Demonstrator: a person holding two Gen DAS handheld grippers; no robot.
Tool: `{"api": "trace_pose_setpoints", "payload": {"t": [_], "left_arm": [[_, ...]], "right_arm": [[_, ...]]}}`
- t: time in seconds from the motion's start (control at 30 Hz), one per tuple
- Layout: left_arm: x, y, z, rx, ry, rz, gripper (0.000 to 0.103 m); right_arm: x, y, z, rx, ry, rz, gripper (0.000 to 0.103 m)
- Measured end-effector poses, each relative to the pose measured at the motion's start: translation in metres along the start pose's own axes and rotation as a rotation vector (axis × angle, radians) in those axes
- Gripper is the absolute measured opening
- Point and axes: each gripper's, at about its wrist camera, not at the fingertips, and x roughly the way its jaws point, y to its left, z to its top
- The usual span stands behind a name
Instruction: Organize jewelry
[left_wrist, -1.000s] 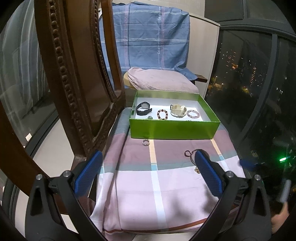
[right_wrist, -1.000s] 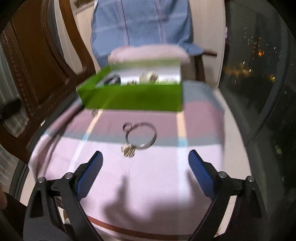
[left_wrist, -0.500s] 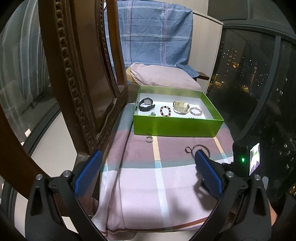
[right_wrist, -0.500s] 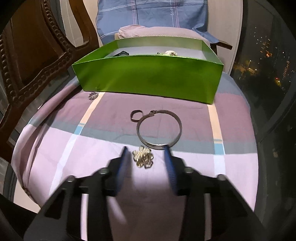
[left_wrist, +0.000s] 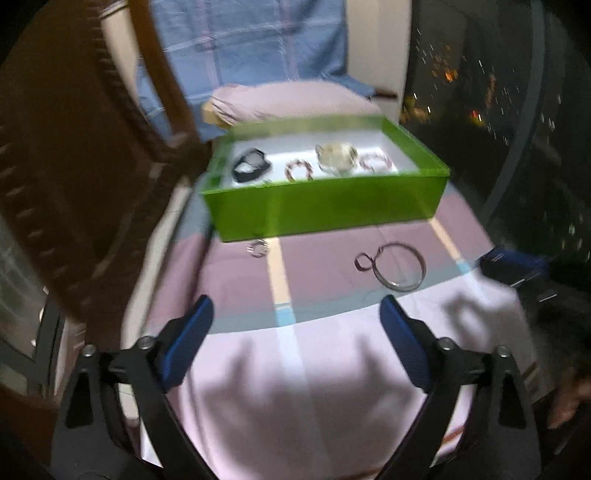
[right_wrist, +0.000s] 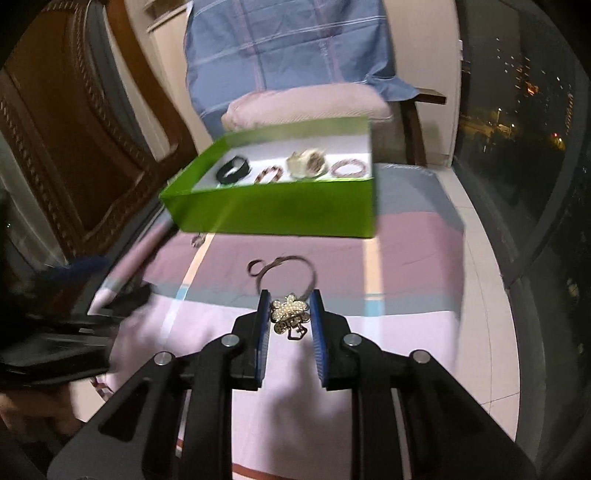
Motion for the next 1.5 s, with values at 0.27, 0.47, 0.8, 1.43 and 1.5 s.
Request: {"api": "trace_pose_setpoints", "payload": {"t": [0.27, 0.47, 0.8, 1.43, 1.5], "left_arm": [[0.069, -0.025, 0.005, 0.054, 0.166, -0.061, 0.060], [0.079, -0.034, 0.020, 0.062, 0.154, -0.099, 0.056], [0.083, -0.051, 0.026, 0.108, 0.145, -0.158, 0.017], [-0.010, 0.011, 0.005, 0.062, 0.007, -0.071, 0.069], [0.003, 0.002, 0.004, 0.130, 0.020, -0.065, 0.073]], "right_arm": [[-0.013, -0.009, 0.003, 0.020, -0.011, 0.033, 0.021], [-0.018, -0.016, 0.002, 0.023, -0.016, 0.042, 0.021], [-0.020, -0.030, 0.002, 0.057, -0.025, 0.029, 0.021], [-0.037, -0.020, 0.011, 0.040, -0.088, 0.043, 0.021], [-0.037, -0.018, 0.010, 0.032, -0.089, 0.040, 0.021]]}}
